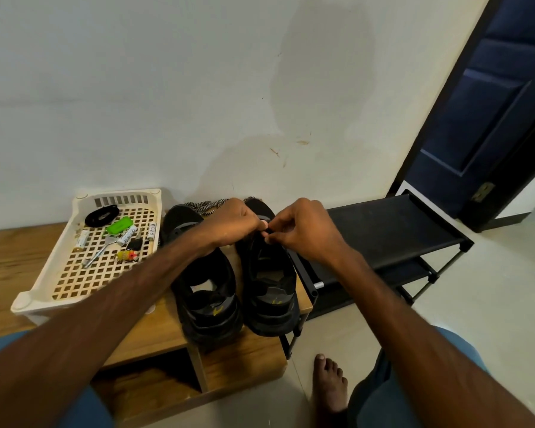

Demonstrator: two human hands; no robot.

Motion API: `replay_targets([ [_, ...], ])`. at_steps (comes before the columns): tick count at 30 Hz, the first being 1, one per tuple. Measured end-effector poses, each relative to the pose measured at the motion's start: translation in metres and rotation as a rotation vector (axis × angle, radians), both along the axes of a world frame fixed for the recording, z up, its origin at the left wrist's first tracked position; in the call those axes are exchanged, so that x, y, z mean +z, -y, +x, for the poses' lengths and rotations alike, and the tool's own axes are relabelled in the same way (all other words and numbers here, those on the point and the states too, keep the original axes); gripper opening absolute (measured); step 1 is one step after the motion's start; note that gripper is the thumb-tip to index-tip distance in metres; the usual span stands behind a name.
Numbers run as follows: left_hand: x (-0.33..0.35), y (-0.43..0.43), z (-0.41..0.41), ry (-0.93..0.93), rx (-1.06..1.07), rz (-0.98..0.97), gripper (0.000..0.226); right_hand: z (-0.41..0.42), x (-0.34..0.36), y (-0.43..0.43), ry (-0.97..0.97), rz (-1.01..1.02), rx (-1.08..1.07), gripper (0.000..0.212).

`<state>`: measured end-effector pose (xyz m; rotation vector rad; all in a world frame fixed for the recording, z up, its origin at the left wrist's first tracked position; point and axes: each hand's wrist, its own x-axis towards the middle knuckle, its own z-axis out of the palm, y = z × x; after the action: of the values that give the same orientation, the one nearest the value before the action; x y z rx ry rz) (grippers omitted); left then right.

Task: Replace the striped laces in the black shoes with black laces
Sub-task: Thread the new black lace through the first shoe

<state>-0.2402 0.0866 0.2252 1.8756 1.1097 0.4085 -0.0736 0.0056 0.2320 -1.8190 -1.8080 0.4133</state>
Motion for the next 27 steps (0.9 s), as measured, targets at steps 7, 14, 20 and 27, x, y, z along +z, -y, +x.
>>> replay_targets([
  [7,0.0,0.001,0.004,-0.015,0.057,0.027,0.03,-0.002,0.001,0.003,-0.235,-0.056,-0.066,0.014],
  [14,-0.005,-0.001,0.002,-0.012,0.103,0.049,0.04,0.014,0.039,0.014,-1.128,0.157,-0.124,0.03],
  [20,-0.002,0.004,0.004,-0.044,0.121,0.06,0.027,0.06,0.047,0.022,-1.249,0.397,-0.21,0.046],
  [27,0.005,0.011,0.004,-0.055,0.124,0.059,0.03,0.036,0.001,0.013,0.059,-0.134,-0.065,0.023],
])
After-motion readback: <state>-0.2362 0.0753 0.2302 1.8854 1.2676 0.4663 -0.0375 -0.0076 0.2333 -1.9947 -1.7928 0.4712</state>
